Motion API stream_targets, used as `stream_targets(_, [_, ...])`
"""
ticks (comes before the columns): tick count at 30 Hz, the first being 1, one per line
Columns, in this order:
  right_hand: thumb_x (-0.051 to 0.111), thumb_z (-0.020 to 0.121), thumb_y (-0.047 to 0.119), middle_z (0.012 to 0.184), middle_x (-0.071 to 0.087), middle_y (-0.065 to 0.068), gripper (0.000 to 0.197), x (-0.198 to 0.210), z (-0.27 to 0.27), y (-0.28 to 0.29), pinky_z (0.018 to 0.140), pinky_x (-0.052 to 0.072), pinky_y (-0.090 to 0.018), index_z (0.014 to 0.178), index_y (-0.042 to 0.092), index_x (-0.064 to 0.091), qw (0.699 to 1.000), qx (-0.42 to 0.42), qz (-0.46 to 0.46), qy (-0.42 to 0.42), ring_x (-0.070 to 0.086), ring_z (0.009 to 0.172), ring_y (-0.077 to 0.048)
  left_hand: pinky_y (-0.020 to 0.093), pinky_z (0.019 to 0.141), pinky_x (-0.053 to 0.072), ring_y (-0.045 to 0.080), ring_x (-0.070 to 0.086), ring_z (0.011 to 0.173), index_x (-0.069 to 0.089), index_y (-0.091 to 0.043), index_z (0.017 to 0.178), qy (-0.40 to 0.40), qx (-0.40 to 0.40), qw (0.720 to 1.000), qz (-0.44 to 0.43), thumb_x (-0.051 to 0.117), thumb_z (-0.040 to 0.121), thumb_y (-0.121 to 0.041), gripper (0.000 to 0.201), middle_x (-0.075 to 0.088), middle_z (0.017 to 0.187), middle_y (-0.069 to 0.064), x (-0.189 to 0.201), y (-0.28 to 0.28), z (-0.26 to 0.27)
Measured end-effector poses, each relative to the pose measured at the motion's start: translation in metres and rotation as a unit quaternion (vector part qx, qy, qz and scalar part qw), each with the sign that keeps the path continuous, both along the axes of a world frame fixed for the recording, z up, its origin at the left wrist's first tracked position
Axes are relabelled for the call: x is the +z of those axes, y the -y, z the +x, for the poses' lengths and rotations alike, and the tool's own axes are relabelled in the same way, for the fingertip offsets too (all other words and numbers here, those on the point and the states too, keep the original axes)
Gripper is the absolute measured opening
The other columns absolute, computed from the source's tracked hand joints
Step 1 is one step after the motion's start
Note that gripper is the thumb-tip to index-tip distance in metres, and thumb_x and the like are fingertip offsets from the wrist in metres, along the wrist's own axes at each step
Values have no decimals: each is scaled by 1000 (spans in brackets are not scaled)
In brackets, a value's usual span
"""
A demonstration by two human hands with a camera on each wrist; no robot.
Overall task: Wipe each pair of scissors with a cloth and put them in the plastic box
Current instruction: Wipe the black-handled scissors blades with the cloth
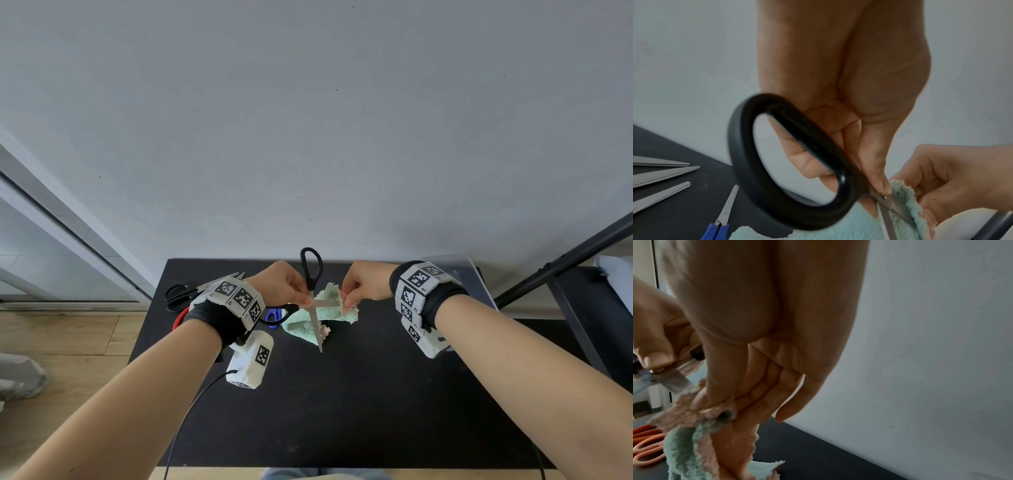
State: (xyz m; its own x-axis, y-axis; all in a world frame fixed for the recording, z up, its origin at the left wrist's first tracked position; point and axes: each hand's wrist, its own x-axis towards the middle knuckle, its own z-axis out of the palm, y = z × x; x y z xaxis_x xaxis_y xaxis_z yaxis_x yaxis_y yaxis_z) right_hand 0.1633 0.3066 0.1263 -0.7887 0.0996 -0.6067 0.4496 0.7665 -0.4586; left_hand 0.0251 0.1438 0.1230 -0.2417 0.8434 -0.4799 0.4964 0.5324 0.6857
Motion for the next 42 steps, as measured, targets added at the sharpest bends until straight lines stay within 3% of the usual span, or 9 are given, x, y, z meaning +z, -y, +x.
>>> stream_targets(5, [69, 84, 22, 79, 64, -5, 20, -5, 15, -14, 59, 37, -20, 91, 3, 73, 1000, -15, 20, 12, 49, 65, -10, 19, 79, 47, 12, 62, 79, 75, -5, 87, -20, 7, 999, -24, 73, 81, -19, 16, 72, 87, 10, -2, 15, -9])
stream_targets(9, [71, 83, 23, 79, 68, 2, 15, -17, 35, -25, 71, 46, -22, 90, 9, 71, 986, -144, -67, -48, 58, 69, -5, 26, 82, 49, 12, 63, 74, 76, -6, 85, 11, 112, 994, 5, 74, 79, -21, 16, 73, 85, 10, -13, 32, -24])
stream_targets(14, [62, 90, 10, 86, 70, -1, 7, -25, 32, 3, 75, 50, -19, 92, 7, 68, 866, -337, -343, -140, 63, 78, -7, 13, 54, 39, 5, 52, 56, 71, -3, 95, 124, 223, 965, 66, 69, 85, -18, 18, 70, 82, 6, -14, 29, -11])
stream_targets(20, [58, 93, 18, 86, 69, 3, 12, -24, 16, 21, 77, 46, -22, 93, 11, 68, 799, -380, -431, -176, 63, 80, -7, 19, 58, 37, 16, 50, 64, 64, -3, 92, 202, 274, 932, 126, 64, 89, -8, 6, 65, 70, 2, -15, 21, 0])
stream_targets(25, [60, 91, 16, 88, 70, 3, 12, -22, 5, 32, 74, 46, -18, 97, 12, 69, 782, -403, -434, -195, 64, 79, -4, 8, 50, 39, -3, 52, 44, 64, -4, 91, 196, 276, 929, 148, 64, 88, -7, 4, 65, 61, -6, -16, 17, 3])
stream_targets(31, [70, 83, 13, 91, 72, -1, 14, -25, -3, 41, 78, 45, -21, 96, 13, 74, 791, -408, -396, -226, 63, 82, -9, 28, 76, 45, 16, 63, 80, 66, 2, 98, 209, 280, 925, 148, 69, 86, -12, 20, 71, 92, 14, -20, 16, -1])
stream_targets(36, [71, 80, 3, 74, 72, 5, 10, -23, -9, 47, 57, 45, -9, 90, 7, 73, 782, -423, -374, -264, 64, 64, 1, 26, 73, 46, 16, 62, 75, 67, -4, 92, 201, 284, 925, 154, 70, 85, -13, 12, 69, 86, 11, -22, 11, 1])
stream_targets(40, [71, 80, 4, 75, 71, 2, 8, -25, -14, 48, 59, 47, -10, 88, 6, 72, 777, -434, -361, -278, 66, 65, 0, 17, 62, 46, 14, 62, 72, 66, -8, 86, 183, 276, 932, 150, 71, 84, -15, 9, 69, 81, 7, -26, 8, 1])
stream_targets(42, [71, 81, 5, 78, 71, -1, 7, -27, -15, 48, 64, 49, -12, 87, 6, 72, 771, -440, -364, -282, 67, 68, -3, 22, 66, 48, 16, 62, 73, 66, -8, 83, 177, 275, 932, 152, 72, 83, -14, 8, 69, 80, 8, -26, 6, 0])
